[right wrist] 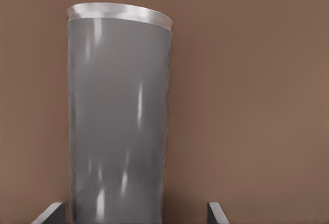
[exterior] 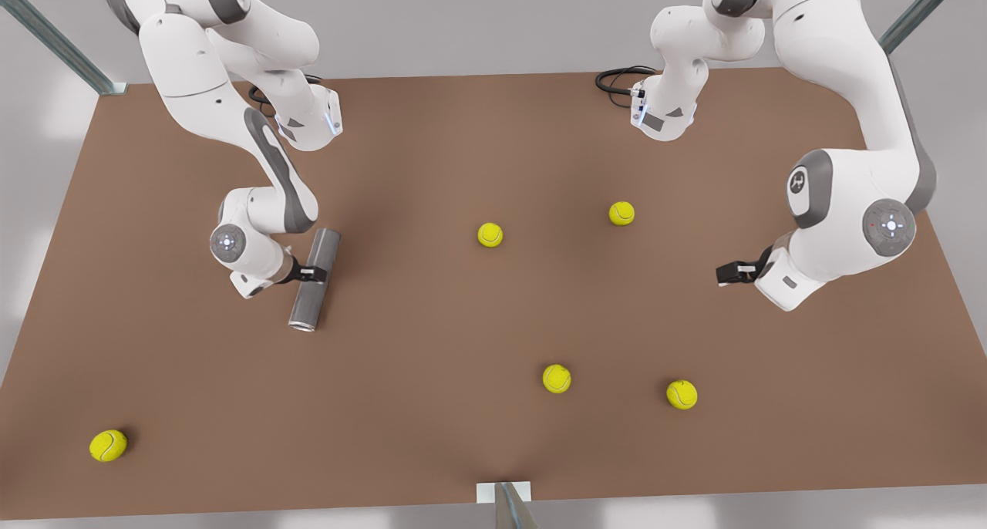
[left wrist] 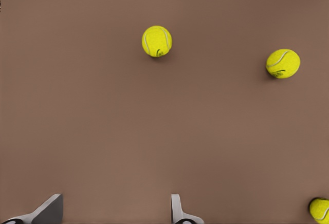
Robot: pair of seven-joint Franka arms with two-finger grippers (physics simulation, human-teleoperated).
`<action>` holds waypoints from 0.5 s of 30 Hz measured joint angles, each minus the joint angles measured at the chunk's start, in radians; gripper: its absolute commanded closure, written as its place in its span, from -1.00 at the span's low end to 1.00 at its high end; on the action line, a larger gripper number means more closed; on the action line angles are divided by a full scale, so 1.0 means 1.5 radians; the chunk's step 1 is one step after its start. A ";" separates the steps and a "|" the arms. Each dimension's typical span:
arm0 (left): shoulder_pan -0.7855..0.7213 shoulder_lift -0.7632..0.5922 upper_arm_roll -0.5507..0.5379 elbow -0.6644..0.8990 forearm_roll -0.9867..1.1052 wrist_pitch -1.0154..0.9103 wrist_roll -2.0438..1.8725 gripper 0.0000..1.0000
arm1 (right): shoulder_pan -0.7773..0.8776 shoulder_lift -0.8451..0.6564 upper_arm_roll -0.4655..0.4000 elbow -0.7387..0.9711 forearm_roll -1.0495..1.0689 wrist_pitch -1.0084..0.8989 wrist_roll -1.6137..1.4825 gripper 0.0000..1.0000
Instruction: Put the tennis tube upright
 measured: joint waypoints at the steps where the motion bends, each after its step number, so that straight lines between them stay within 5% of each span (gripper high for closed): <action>1: 0.001 -0.001 0.000 0.000 0.000 -0.001 0.000 -1.00 | 0.007 -0.001 0.000 -0.006 0.013 0.003 0.001 -1.00; 15: 0.004 -0.011 0.001 0.001 0.001 -0.003 -0.006 -1.00 | 0.019 0.019 0.001 -0.031 0.028 0.040 0.000 -1.00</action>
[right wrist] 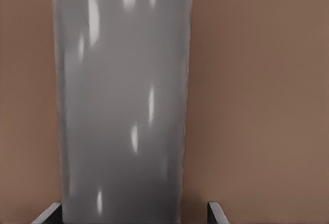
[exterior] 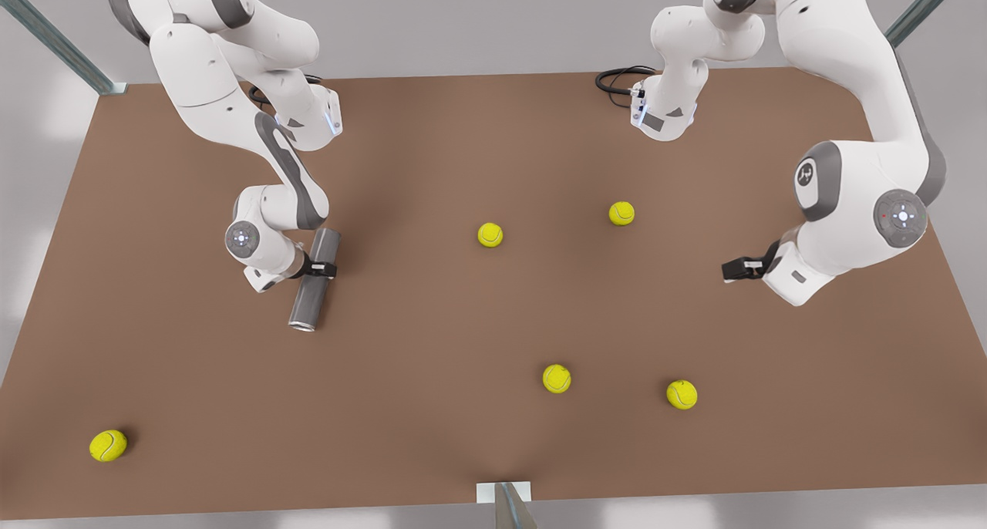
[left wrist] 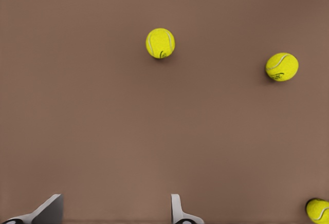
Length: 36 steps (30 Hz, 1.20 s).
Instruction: Put the tennis tube upright
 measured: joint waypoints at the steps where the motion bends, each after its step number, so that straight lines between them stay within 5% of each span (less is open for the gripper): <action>1: 0.000 0.000 0.000 0.000 0.000 0.000 -0.001 -1.00 | 0.000 0.000 0.000 -0.001 0.000 0.000 -0.001 -0.95; 9: 0.001 0.005 0.000 0.000 0.000 0.003 -0.001 -1.00 | 0.009 -0.001 0.000 -0.005 -0.001 0.003 -0.008 -0.44; 36: 0.001 0.006 0.000 0.000 0.000 0.015 -0.004 -1.00 | 0.005 -0.031 0.000 -0.008 0.001 -0.001 -0.051 -0.34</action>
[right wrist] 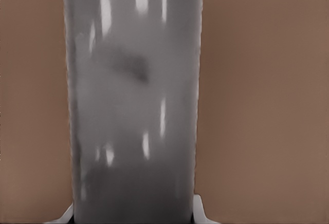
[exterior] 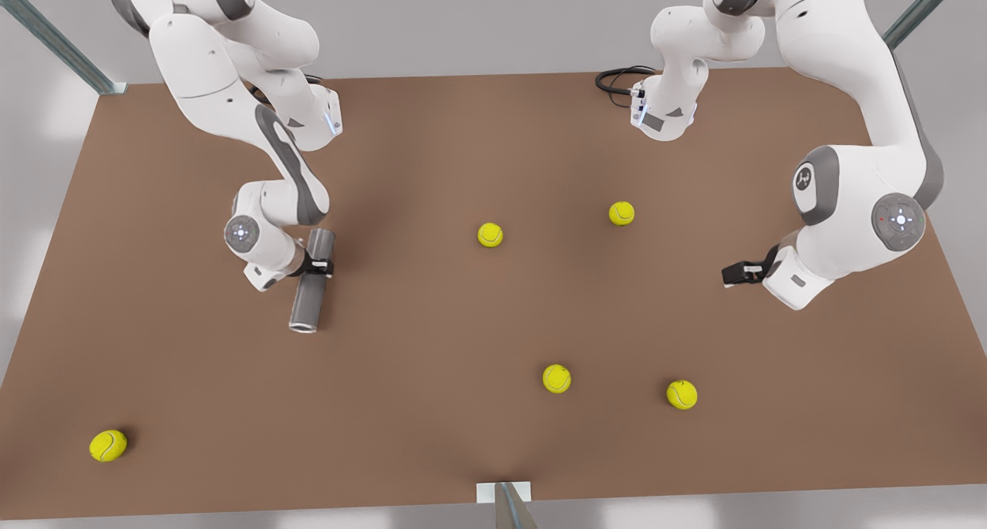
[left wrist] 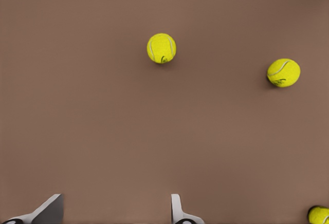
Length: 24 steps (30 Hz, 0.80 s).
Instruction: Put the tennis tube upright
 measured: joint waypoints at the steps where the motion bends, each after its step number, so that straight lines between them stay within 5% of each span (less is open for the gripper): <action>1: 0.001 0.000 0.000 0.000 0.000 0.000 0.000 -1.00 | 0.002 -0.007 0.000 0.001 0.000 -0.002 -0.003 -0.34; 14: 0.000 0.003 0.000 0.000 0.000 0.004 -0.001 -1.00 | 0.163 -0.003 0.005 0.124 -0.036 -0.011 -0.031 -0.34; 24: -0.003 0.013 -0.001 0.004 -0.003 0.006 -0.002 -1.00 | 0.301 0.144 -0.005 0.303 -0.051 0.014 -0.393 -0.34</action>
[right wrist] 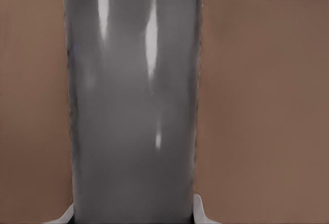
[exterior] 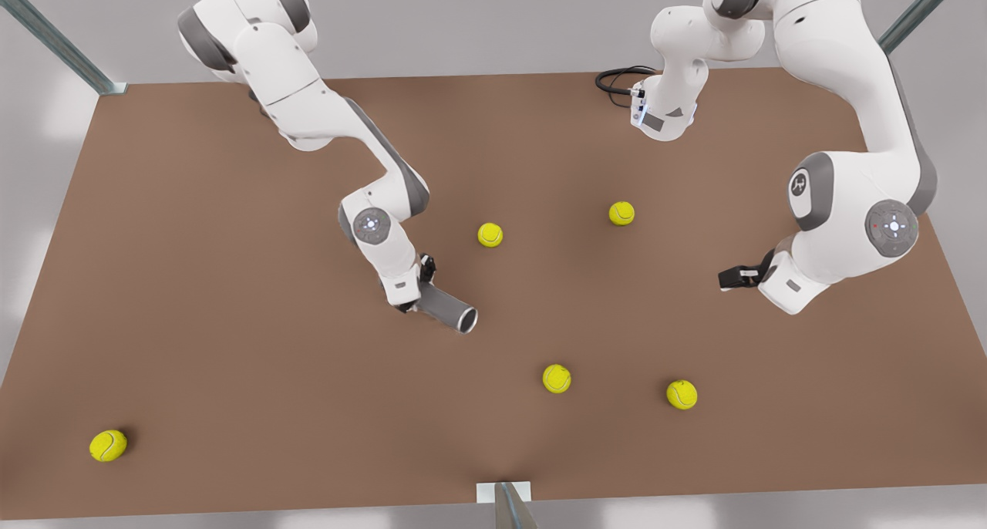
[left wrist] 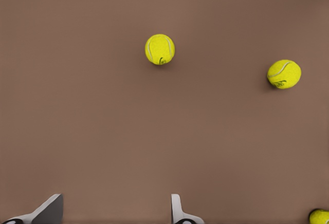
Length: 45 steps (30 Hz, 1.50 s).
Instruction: Put the tennis tube upright
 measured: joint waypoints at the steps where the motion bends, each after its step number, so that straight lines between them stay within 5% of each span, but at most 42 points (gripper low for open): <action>1: -0.001 0.004 0.000 0.001 -0.001 0.000 0.000 -1.00 | 0.018 0.007 -0.002 0.022 -0.003 0.000 -0.044 -0.34; 8: -0.004 0.004 -0.001 -0.004 -0.003 0.020 -0.008 -1.00 | 0.141 0.054 -0.097 0.133 -0.004 -0.040 -0.164 -0.34; 21: -0.008 0.005 -0.002 -0.005 -0.008 0.018 -0.008 -1.00 | 0.261 0.194 -0.126 0.256 0.005 0.008 -0.186 -0.35; 22: -0.007 0.005 -0.007 -0.005 -0.008 0.020 -0.008 -1.00 | 0.265 0.198 -0.129 0.262 0.006 0.008 -0.184 -0.82; 23: -0.007 0.005 -0.009 -0.005 -0.009 0.020 -0.008 -1.00 | 0.266 0.198 -0.129 0.263 0.006 0.007 -0.175 -1.00; 33: 0.004 0.003 -0.040 -0.012 -0.085 0.012 -0.009 -1.00 | 0.269 0.197 -0.128 0.266 0.006 0.009 -0.170 -1.00; 39: -0.004 -0.006 -0.041 -0.113 -0.318 0.089 -0.059 -1.00 | 0.247 0.076 -0.122 0.236 0.019 -0.116 -0.173 -1.00; 45: -0.007 0.046 -0.111 -0.136 -0.475 0.122 0.041 -0.99 | -0.042 -0.134 -0.128 0.244 0.031 -0.388 -0.058 -1.00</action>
